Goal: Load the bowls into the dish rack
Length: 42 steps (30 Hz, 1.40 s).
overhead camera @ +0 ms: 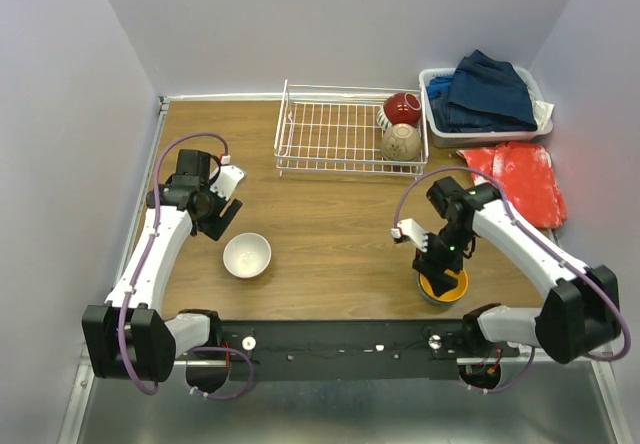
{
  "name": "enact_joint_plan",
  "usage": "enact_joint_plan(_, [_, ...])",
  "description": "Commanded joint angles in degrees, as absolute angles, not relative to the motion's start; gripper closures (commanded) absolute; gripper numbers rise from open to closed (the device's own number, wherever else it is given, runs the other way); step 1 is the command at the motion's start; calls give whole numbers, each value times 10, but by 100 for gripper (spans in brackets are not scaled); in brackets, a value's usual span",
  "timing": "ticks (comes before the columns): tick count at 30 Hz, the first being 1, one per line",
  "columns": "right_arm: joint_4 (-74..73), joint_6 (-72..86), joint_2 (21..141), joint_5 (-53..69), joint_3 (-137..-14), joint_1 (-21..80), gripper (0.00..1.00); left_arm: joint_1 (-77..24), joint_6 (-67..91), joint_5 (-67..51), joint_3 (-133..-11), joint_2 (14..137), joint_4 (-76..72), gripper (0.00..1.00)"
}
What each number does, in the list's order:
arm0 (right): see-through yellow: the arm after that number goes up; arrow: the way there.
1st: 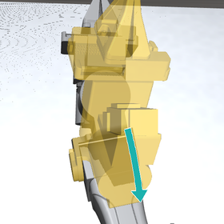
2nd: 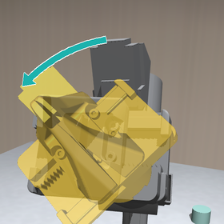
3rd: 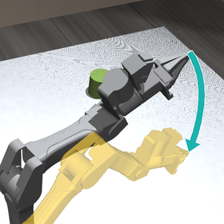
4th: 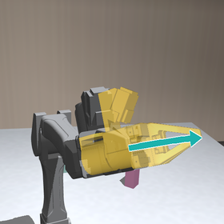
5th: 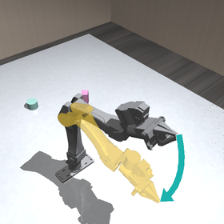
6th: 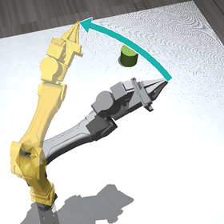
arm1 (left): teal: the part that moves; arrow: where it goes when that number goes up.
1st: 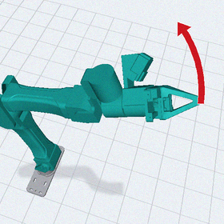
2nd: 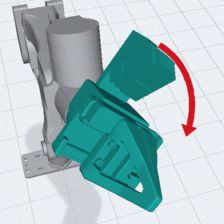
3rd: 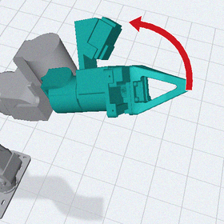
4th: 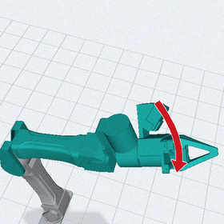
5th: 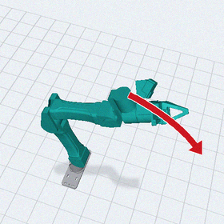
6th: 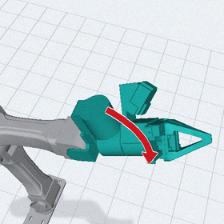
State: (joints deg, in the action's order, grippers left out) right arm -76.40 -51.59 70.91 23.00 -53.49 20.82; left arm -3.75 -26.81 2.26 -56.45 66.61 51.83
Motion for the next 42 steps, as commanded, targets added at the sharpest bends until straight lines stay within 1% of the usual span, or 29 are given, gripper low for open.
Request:
enact_joint_plan(1, [-755, -413, 749, 262, -513, 238, 0, -33, -279, 47, -577, 675, 506, 16])
enact_joint_plan(4, [-736, -374, 746, 264, -497, 243, 0, -33, -280, 50, -576, 678, 500, 16])
enact_joint_plan(11, [-677, -295, 768, 197, -504, 242, 0, -25, -276, 46, -582, 692, 495, 16])
enact_joint_plan(13, [-657, -266, 775, 200, -515, 243, 2, -25, -276, 47, -584, 695, 493, 16])
enact_joint_plan(17, [-637, -251, 780, 197, -515, 243, 11, -25, -277, 48, -588, 701, 490, 16])
enact_joint_plan(18, [-635, -249, 780, 195, -513, 242, 16, -24, -278, 49, -587, 702, 490, 16])
enact_joint_plan(20, [-635, -250, 781, 198, -512, 243, 22, -23, -278, 50, -586, 702, 488, 16])
enact_joint_plan(21, [-636, -250, 780, 199, -512, 243, 27, -22, -278, 50, -584, 704, 487, 16])
enact_joint_plan(27, [-629, -250, 788, 195, -511, 244, 39, -20, -278, 48, -586, 713, 480, 16])
enact_joint_plan(28, [-628, -250, 790, 194, -512, 245, 44, -20, -278, 48, -587, 715, 479, 16])
enact_joint_plan(30, [-621, -250, 794, 188, -516, 245, 50, -20, -278, 47, -593, 721, 480, 16])
enact_joint_plan(33, [-615, -251, 804, 178, -528, 248, 51, -20, -278, 47, -599, 727, 479, 16])
enact_joint_plan(35, [-613, -252, 813, 174, -538, 249, 54, -20, -278, 46, -602, 730, 480, 16])
enact_joint_plan(36, [-613, -253, 815, 171, -542, 248, 56, -20, -279, 46, -603, 732, 479, 16])
enact_joint_plan(37, [-612, -255, 816, 169, -546, 249, 60, -20, -278, 46, -604, 732, 478, 16])
enact_joint_plan(42, [-622, -260, 823, 160, -569, 253, 68, -20, -278, 40, -605, 736, 473, 16])
